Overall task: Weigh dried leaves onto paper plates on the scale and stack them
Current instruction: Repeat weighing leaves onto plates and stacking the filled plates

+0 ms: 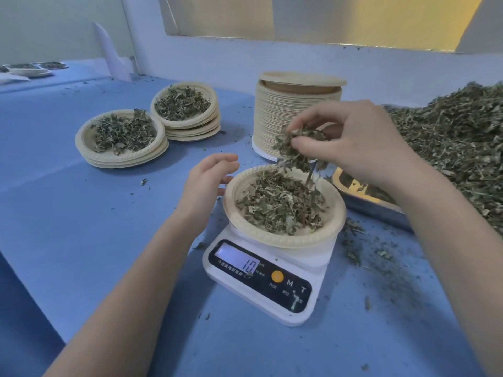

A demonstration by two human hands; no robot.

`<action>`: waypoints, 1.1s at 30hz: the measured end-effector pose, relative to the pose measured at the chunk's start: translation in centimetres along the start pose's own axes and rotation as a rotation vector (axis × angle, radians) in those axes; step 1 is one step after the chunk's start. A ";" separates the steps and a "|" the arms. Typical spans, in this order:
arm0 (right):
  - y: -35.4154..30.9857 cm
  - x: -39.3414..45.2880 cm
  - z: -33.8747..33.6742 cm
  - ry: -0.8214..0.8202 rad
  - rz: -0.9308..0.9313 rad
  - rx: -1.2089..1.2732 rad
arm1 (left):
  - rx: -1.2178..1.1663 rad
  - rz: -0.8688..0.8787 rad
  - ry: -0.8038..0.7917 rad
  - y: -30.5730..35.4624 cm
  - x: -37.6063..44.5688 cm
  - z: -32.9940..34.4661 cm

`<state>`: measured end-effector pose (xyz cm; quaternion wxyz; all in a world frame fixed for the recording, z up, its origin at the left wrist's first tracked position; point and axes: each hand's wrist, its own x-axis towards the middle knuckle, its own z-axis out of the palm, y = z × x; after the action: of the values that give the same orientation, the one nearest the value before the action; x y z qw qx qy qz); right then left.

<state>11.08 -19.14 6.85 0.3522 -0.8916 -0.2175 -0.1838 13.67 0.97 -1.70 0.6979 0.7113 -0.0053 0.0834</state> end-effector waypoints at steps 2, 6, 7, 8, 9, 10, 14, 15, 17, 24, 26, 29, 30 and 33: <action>-0.1 0.1 0.0 0.018 0.006 0.038 | -0.003 0.000 0.007 0.0 0.0 -0.1; 0.0 0.0 0.2 0.010 0.016 0.072 | 0.007 -0.007 0.011 0.0 0.0 -0.1; 0.1 0.0 0.3 0.004 0.022 0.071 | 0.007 -0.008 0.010 0.0 0.0 -0.1; 0.2 0.1 0.4 0.000 0.026 0.069 | 0.007 -0.008 0.009 0.0 0.0 -0.1; 0.3 0.1 0.4 -0.002 0.028 0.070 | 0.010 -0.009 0.009 0.0 0.0 -0.1; 0.3 0.1 0.4 -0.002 0.029 0.074 | 0.014 -0.011 0.009 0.0 0.0 -0.1; 0.2 0.1 0.7 0.003 0.024 0.092 | 0.025 -0.008 -0.004 0.1 0.0 0.1; 0.3 0.0 0.8 0.003 0.016 0.091 | 0.030 -0.007 -0.010 0.1 -0.1 0.1; 0.4 0.1 0.7 0.006 0.005 0.089 | 0.044 -0.009 -0.021 0.2 -0.2 0.1; 3.0 0.3 -2.4 0.113 0.050 -0.140 | 0.047 -0.021 -0.028 0.0 -0.2 0.2; 4.3 0.2 -3.6 0.113 0.110 -0.307 | 0.039 -0.027 -0.029 -0.1 -0.1 0.2; 6.1 0.0 -4.6 -0.079 0.285 -0.611 | 0.039 -0.025 -0.034 -0.1 -0.2 0.3; 6.2 -0.2 -4.7 -0.179 0.358 -0.683 | 0.039 -0.024 -0.034 -0.2 -0.2 0.3; 5.3 -0.1 -4.1 -0.252 0.338 -0.595 | 0.047 -0.025 -0.031 -0.1 -0.3 0.3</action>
<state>13.03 -25.55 6.69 0.0732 -0.9940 -0.0456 -0.0670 13.44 0.66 -1.86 0.6817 0.7288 -0.0054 0.0638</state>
